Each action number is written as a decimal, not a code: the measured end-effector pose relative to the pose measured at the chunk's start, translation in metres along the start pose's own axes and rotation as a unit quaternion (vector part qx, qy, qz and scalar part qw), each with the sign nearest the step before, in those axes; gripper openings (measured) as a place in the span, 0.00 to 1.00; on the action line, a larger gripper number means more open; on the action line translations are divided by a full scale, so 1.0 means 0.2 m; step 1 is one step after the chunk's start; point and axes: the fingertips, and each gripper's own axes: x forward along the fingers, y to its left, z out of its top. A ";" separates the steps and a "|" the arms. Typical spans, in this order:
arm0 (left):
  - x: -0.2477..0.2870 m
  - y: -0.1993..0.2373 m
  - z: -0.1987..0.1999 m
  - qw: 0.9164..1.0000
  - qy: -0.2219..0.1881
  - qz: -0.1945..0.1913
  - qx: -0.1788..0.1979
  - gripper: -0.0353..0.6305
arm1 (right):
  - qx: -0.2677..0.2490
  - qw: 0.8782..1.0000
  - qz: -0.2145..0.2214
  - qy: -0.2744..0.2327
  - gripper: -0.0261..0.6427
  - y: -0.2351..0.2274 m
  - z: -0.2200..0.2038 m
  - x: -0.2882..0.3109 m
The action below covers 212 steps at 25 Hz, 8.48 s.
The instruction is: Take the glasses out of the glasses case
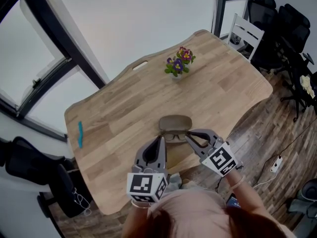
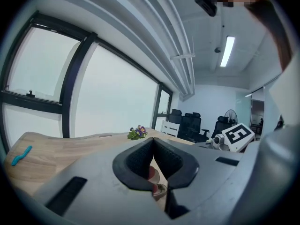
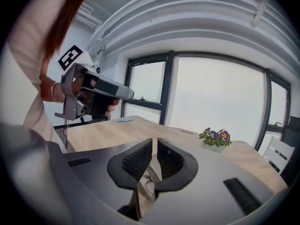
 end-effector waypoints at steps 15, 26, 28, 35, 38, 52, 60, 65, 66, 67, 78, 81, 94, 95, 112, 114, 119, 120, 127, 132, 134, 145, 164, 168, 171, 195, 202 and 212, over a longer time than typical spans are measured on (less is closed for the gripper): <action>0.14 0.13 -0.05 0.999 0.024 -0.040 0.005 0.06 | -0.017 0.998 0.023 0.053 0.07 -0.01 -0.14 0.25; 0.18 0.23 -0.06 0.999 0.032 -0.039 -0.002 0.06 | -0.037 0.992 0.054 0.105 0.11 0.01 -0.30 0.40; 0.17 0.25 -0.07 0.999 0.032 -0.037 -0.003 0.06 | -0.045 0.990 0.060 0.116 0.11 0.02 -0.35 0.42; 0.18 0.30 -0.08 0.999 0.039 -0.025 -0.003 0.06 | -0.081 0.981 0.083 0.155 0.11 0.03 -0.46 0.49; 0.19 0.31 -0.09 0.999 0.041 -0.022 -0.006 0.06 | -0.090 0.977 0.093 0.169 0.11 0.03 -0.51 0.52; 0.21 0.37 -0.11 0.998 0.051 -0.023 -0.013 0.06 | -0.119 0.960 0.116 0.225 0.11 0.04 -0.68 0.58; 0.21 0.41 -0.14 0.998 0.057 -0.020 -0.018 0.06 | -0.142 0.950 0.124 0.250 0.11 0.04 -0.74 0.63; 0.21 0.44 -0.14 0.998 0.056 -0.017 -0.023 0.06 | -0.168 0.939 0.128 0.272 0.11 0.04 -0.78 0.66; 0.21 0.45 -0.14 0.998 0.056 -0.016 -0.024 0.06 | -0.173 0.937 0.129 0.275 0.11 0.04 -0.79 0.66; 0.21 0.45 -0.15 0.998 0.057 -0.016 -0.025 0.06 | -0.177 0.935 0.130 0.277 0.11 0.04 -0.79 0.66; 0.20 0.50 -0.15 0.998 0.060 -0.007 -0.031 0.06 | -0.159 0.934 0.147 0.283 0.08 0.07 -0.81 0.70; 0.20 0.50 -0.16 0.998 0.059 -0.007 -0.031 0.06 | -0.177 0.930 0.154 0.283 0.07 0.07 -0.82 0.70; 0.19 0.49 -0.13 0.998 0.049 0.001 -0.029 0.06 | -0.205 0.930 0.157 0.261 0.06 0.08 -0.74 0.68; 0.19 0.49 -0.12 0.998 0.048 0.001 -0.028 0.06 | -0.201 0.932 0.155 0.259 0.06 0.07 -0.74 0.68; 0.09 0.50 -0.07 0.999 0.023 0.031 -0.024 0.06 | -0.173 0.956 0.102 0.212 0.06 0.02 -0.53 0.60; 0.08 0.50 -0.06 0.999 0.022 0.033 -0.022 0.06 | -0.168 0.959 0.097 0.207 0.06 0.02 -0.52 0.58; 0.07 0.48 -0.03 0.999 0.014 0.035 -0.017 0.06 | -0.151 0.967 0.079 0.190 0.06 0.01 -0.46 0.55; 0.07 0.48 -0.03 0.999 0.013 0.035 -0.016 0.06 | -0.147 0.969 0.075 0.185 0.06 0.01 -0.45 0.54; 0.05 0.43 -0.01 0.999 0.010 0.039 -0.017 0.06 | -0.117 0.980 0.046 0.152 0.06 -0.02 -0.34 0.48; 0.04 0.40 0.00 0.999 0.007 0.039 -0.014 0.06 | -0.097 0.986 0.027 0.133 0.06 -0.04 -0.28 0.44; 0.04 0.40 0.01 0.999 0.005 0.042 -0.017 0.06 | -0.089 0.988 0.019 0.127 0.06 -0.05 -0.26 0.41; 0.04 0.36 0.07 0.999 -0.008 0.043 -0.022 0.06 | -0.019 0.996 -0.040 0.074 0.06 -0.11 -0.12 0.29; 0.03 0.21 0.14 1.000 -0.017 0.017 -0.015 0.06 | 0.084 0.988 -0.130 -0.018 0.06 -0.21 0.04 -0.04; 0.03 0.19 0.16 1.000 -0.018 0.014 -0.013 0.05 | 0.105 0.984 -0.138 -0.045 0.06 -0.22 0.10 -0.10; 0.02 0.16 0.16 1.000 -0.018 0.011 -0.013 0.06 | 0.113 0.981 -0.145 -0.058 0.06 -0.23 0.12 -0.14; -0.09 0.01 0.15 1.000 -0.028 0.005 -0.005 0.06 | 0.090 0.978 -0.169 -0.087 0.06 -0.17 0.22 -0.37; -0.12 -0.02 0.14 1.000 -0.030 0.006 -0.005 0.06 | 0.087 0.977 -0.170 -0.090 0.06 -0.15 0.24 -0.42; -0.14 -0.06 0.12 1.000 -0.028 0.005 -0.006 0.05 | 0.085 0.978 -0.170 -0.088 0.06 -0.13 0.23 -0.46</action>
